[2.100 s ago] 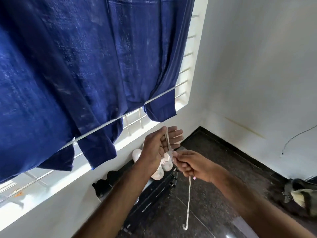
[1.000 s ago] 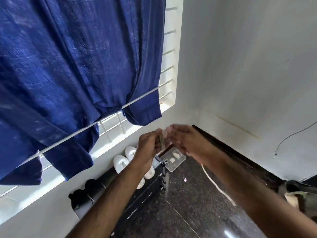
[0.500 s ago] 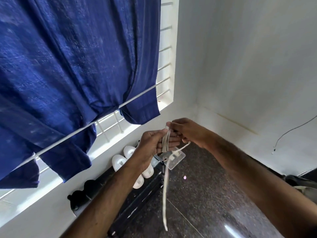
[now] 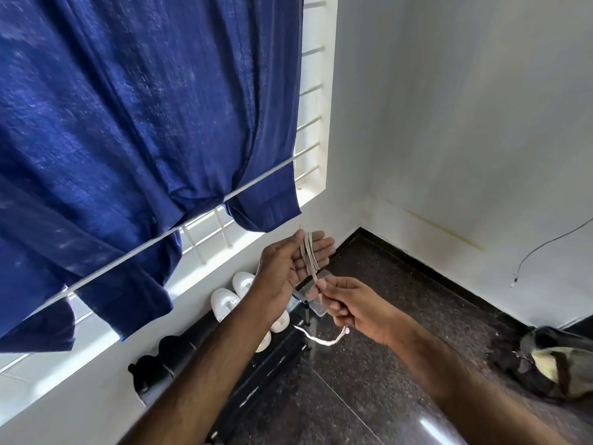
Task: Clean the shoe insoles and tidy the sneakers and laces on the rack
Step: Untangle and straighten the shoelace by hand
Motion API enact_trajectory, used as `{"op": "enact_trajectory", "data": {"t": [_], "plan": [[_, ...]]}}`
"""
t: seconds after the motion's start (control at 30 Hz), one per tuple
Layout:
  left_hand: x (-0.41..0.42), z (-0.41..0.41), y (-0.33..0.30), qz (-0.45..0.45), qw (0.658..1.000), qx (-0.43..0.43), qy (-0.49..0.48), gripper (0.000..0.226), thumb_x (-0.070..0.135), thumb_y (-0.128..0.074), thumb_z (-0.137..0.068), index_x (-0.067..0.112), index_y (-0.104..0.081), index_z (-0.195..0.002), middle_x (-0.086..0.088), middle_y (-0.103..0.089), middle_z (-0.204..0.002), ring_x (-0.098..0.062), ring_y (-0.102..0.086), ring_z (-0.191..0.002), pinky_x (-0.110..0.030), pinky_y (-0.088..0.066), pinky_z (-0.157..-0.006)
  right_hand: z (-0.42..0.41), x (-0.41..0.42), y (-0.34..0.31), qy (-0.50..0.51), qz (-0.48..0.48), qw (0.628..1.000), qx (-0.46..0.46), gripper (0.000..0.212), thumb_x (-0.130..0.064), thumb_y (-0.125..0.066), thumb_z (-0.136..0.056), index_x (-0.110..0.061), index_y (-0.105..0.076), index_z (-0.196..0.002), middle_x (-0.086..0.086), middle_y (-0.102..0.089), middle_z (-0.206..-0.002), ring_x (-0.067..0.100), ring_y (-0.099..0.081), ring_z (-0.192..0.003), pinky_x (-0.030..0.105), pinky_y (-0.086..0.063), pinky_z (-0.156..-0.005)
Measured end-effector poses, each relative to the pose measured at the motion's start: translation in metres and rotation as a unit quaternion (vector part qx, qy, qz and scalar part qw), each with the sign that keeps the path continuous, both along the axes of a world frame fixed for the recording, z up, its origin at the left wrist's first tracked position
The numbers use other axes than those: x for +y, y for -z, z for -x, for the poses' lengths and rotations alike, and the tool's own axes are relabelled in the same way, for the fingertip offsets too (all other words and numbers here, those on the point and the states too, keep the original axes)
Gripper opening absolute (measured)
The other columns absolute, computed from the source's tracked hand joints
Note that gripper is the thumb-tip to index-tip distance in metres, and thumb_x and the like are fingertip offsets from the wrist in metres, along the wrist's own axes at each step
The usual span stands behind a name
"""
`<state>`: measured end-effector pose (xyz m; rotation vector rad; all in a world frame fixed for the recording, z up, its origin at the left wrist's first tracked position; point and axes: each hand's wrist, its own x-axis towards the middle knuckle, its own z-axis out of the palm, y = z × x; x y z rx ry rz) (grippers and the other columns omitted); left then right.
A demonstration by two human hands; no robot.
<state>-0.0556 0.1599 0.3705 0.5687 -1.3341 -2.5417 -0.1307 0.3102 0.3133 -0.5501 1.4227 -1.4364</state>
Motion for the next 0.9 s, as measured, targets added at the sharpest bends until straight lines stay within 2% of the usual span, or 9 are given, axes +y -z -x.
{"op": "enact_trajectory", "data": {"t": [0.13, 0.23, 0.33, 0.4, 0.47, 0.57, 0.7, 0.77, 0.9], "plan": [[0.003, -0.004, -0.001, 0.058, 0.996, -0.02, 0.069, 0.037, 0.023, -0.045, -0.108, -0.001, -0.072, -0.113, -0.021, -0.077, -0.108, -0.026, -0.078, -0.094, -0.032, -0.063, -0.081, 0.038, 0.0, -0.009, 0.054, -0.076, 0.995, 0.042, 0.028, -0.027, -0.045, -0.107, -0.007, -0.063, -0.099, -0.005, -0.045, -0.063, 0.007, -0.036, -0.051, 0.022, -0.03, -0.051], [0.011, -0.004, 0.006, 0.134, 0.984, -0.062, 0.101, 0.036, 0.024, -0.047, -0.108, 0.001, -0.074, -0.111, -0.021, -0.077, -0.106, -0.03, -0.077, -0.097, -0.035, -0.063, -0.085, 0.058, -0.009, -0.046, 0.074, -0.066, 0.987, 0.127, 0.033, -0.035, -0.052, -0.105, -0.009, -0.062, -0.089, -0.01, -0.045, -0.057, 0.006, -0.035, -0.048, 0.019, -0.031, -0.046], [0.017, 0.001, 0.013, 0.136, 0.985, -0.085, 0.059, 0.034, 0.024, -0.051, -0.106, -0.001, -0.074, -0.111, -0.019, -0.078, -0.104, -0.031, -0.076, -0.099, -0.041, -0.061, -0.091, 0.049, -0.016, -0.078, 0.09, -0.019, 0.977, 0.191, 0.031, -0.032, -0.052, -0.106, -0.01, -0.066, -0.089, -0.015, -0.048, -0.054, 0.002, -0.038, -0.048, 0.016, -0.032, -0.046], [0.015, 0.005, 0.013, 0.107, 0.991, -0.085, 0.001, 0.03, 0.026, -0.057, -0.104, 0.004, -0.078, -0.104, -0.018, -0.077, -0.103, -0.031, -0.076, -0.097, -0.039, -0.062, -0.087, 0.029, -0.014, -0.083, 0.088, -0.008, 0.971, 0.222, 0.03, -0.029, -0.051, -0.107, -0.008, -0.07, -0.097, -0.015, -0.061, -0.062, -0.002, -0.05, -0.051, 0.012, -0.039, -0.05], [0.009, 0.009, 0.009, 0.077, 0.994, -0.064, -0.034, 0.032, 0.025, -0.053, -0.106, 0.006, -0.078, -0.104, -0.019, -0.074, -0.106, -0.031, -0.072, -0.1, -0.036, -0.061, -0.084, 0.004, -0.007, -0.065, 0.058, 0.006, 0.977, 0.207, 0.026, -0.029, -0.053, -0.105, -0.013, -0.073, -0.099, -0.011, -0.068, -0.072, 0.002, -0.057, -0.06, 0.014, -0.043, -0.058], [0.005, 0.012, -0.002, 0.001, 1.0, -0.011, -0.02, 0.038, 0.022, -0.04, -0.11, -0.003, -0.068, -0.115, -0.022, -0.074, -0.115, -0.03, -0.073, -0.109, -0.034, -0.061, -0.092, -0.015, 0.005, -0.027, 0.013, 0.004, 0.994, 0.11, 0.027, -0.032, -0.053, -0.105, -0.016, -0.074, -0.1, -0.007, -0.049, -0.064, 0.007, -0.035, -0.054, 0.023, -0.026, -0.054], [0.008, 0.011, -0.011, 0.026, 0.999, 0.002, 0.033, 0.039, 0.024, -0.039, -0.109, 0.0, -0.07, -0.112, -0.019, -0.077, -0.11, -0.025, -0.077, -0.098, -0.031, -0.063, -0.083, 0.016, 0.012, -0.011, 0.043, -0.04, 0.997, 0.043, 0.031, -0.033, -0.052, -0.101, -0.007, -0.068, -0.1, -0.005, -0.047, -0.062, 0.009, -0.036, -0.054, 0.023, -0.029, -0.053], [0.01, 0.009, -0.012, 0.062, 0.996, -0.017, 0.058, 0.039, 0.024, -0.041, -0.109, 0.001, -0.072, -0.11, -0.02, -0.077, -0.106, -0.024, -0.078, -0.091, -0.03, -0.063, -0.076, 0.039, 0.011, -0.023, 0.083, -0.06, 0.993, 0.055, 0.031, -0.028, -0.047, -0.106, -0.003, -0.065, -0.103, -0.005, -0.046, -0.063, 0.007, -0.038, -0.051, 0.022, -0.032, -0.052], [0.023, 0.009, -0.008, 0.149, 0.984, -0.059, 0.074, 0.035, 0.023, -0.046, -0.108, 0.002, -0.075, -0.106, -0.02, -0.078, -0.1, -0.027, -0.078, -0.091, -0.031, -0.063, -0.079, 0.064, 0.0, -0.066, 0.096, -0.031, 0.983, 0.154, 0.032, -0.031, -0.049, -0.107, -0.013, -0.063, -0.084, -0.01, -0.046, -0.058, 0.007, -0.036, -0.051, 0.021, -0.031, -0.05]]}}
